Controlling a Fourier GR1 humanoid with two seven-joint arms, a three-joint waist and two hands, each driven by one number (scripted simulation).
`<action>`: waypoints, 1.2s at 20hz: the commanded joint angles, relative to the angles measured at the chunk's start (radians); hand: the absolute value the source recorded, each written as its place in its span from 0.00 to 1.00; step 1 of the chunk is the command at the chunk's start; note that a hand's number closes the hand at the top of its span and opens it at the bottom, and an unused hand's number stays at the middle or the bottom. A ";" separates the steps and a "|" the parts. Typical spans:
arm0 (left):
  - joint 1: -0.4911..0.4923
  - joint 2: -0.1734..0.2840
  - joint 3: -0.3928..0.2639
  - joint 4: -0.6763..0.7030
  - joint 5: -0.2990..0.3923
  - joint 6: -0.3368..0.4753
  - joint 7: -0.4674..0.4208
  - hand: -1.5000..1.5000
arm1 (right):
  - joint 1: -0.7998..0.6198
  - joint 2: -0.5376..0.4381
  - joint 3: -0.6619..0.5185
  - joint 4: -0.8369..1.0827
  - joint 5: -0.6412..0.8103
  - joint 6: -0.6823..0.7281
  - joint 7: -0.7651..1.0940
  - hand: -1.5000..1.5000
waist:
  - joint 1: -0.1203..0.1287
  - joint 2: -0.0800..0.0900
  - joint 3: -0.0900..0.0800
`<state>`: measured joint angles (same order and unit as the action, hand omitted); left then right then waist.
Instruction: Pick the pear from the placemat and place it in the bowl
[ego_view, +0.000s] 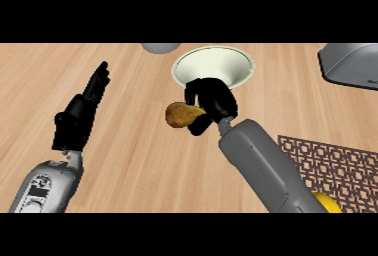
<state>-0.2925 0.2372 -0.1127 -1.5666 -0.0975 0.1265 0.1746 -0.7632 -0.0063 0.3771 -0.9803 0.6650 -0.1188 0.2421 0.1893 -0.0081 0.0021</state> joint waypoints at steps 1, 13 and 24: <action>-0.018 -0.011 -0.007 0.018 -0.004 0.001 0.002 0.50 | -0.055 0.006 0.066 -0.086 -0.058 -0.176 0.194 1.00 | -0.001 -0.003 -0.003; -0.020 -0.015 0.005 0.039 -0.035 0.036 -0.010 0.50 | -0.300 0.006 0.370 -0.091 0.013 -0.579 0.864 1.00 | -0.057 0.009 -0.006; -0.051 0.011 0.076 0.052 -0.021 0.043 0.014 0.50 | -0.427 0.006 0.364 0.177 0.051 -0.791 0.870 1.00 | -0.127 0.019 -0.003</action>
<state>-0.3333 0.2455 -0.0502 -1.5147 -0.1200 0.1675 0.1735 -1.1328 -0.0054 0.7564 -0.9140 0.7005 -0.8086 1.0421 0.0810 0.0092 -0.0018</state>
